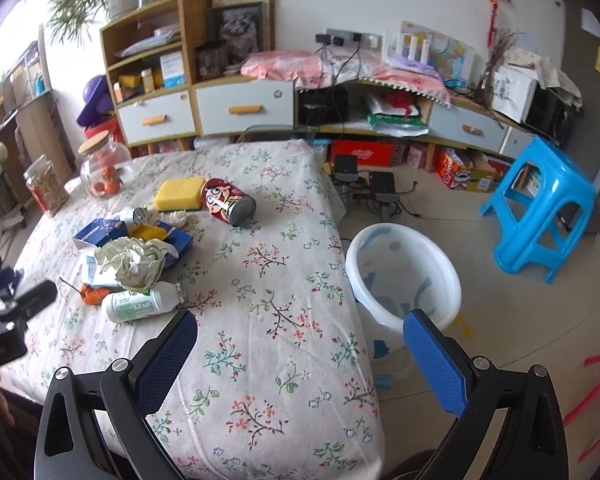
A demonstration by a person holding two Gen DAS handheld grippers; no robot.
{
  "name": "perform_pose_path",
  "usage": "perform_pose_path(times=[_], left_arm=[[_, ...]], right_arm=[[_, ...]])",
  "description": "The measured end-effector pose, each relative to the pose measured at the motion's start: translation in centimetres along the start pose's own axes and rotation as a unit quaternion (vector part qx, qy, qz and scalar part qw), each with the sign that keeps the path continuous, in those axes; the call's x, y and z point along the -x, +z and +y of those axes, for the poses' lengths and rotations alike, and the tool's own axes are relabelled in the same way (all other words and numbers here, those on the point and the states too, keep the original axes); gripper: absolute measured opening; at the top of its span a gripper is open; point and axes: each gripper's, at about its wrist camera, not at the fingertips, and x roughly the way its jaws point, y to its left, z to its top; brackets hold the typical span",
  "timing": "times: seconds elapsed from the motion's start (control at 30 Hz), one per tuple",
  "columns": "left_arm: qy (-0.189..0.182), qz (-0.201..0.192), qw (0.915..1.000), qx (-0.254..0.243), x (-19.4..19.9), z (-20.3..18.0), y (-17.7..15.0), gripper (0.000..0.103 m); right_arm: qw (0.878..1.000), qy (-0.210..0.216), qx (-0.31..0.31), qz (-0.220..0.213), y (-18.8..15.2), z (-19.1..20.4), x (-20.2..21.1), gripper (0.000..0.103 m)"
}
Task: Collect trash
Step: 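Grasp the red cartoon can with the right tool while the left tool grasps the blue cereal box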
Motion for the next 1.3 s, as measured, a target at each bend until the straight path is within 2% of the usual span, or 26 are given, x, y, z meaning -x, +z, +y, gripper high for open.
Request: perform_pose_path(times=[0.1,0.17,0.3,0.43,0.57,0.63,0.77,0.93,1.2,1.3], left_arm=[[-0.032,0.037,0.9988,0.005,-1.3,1.1,1.9,0.102],[-0.039,0.063,0.9972,0.015,-2.4,2.0,3.2,0.102],[-0.002,0.108,0.9942,-0.004,-5.9,2.6,4.7,0.102],[-0.004,0.137,0.9900,0.034,-9.1,4.5,5.4,0.102],[-0.028,0.175,0.9796,0.095,-11.8,6.4,5.4,0.102],[-0.027,0.177,0.9766,0.120,-12.1,6.8,5.6,0.102],[-0.056,0.181,0.9649,0.182,-11.7,7.7,5.6,0.102],[-0.078,0.184,0.9545,0.221,-12.2,8.6,5.5,0.102],[-0.115,0.197,0.9425,0.245,-14.7,11.5,5.2,0.097],[-0.140,0.190,0.9365,0.259,-15.0,12.9,4.7,0.095]], right_arm=[[1.000,0.006,0.014,0.023,1.7,0.0,-1.2,0.103],[0.999,0.008,0.021,0.039,2.6,0.2,-2.1,0.103],[0.996,0.036,0.020,0.075,4.6,0.1,-4.7,0.103],[0.992,0.056,0.015,0.108,6.1,0.6,-7.6,0.103],[0.988,0.073,0.007,0.136,6.6,0.9,-10.5,0.103],[0.985,0.081,0.006,0.151,6.9,1.2,-11.9,0.103],[0.984,0.079,0.001,0.159,8.3,1.9,-14.3,0.103],[0.984,0.079,-0.007,0.159,10.0,2.7,-16.6,0.103],[0.982,0.103,0.018,0.159,11.6,5.1,-21.1,0.103],[0.982,0.112,0.002,0.154,11.9,5.3,-22.7,0.103]])
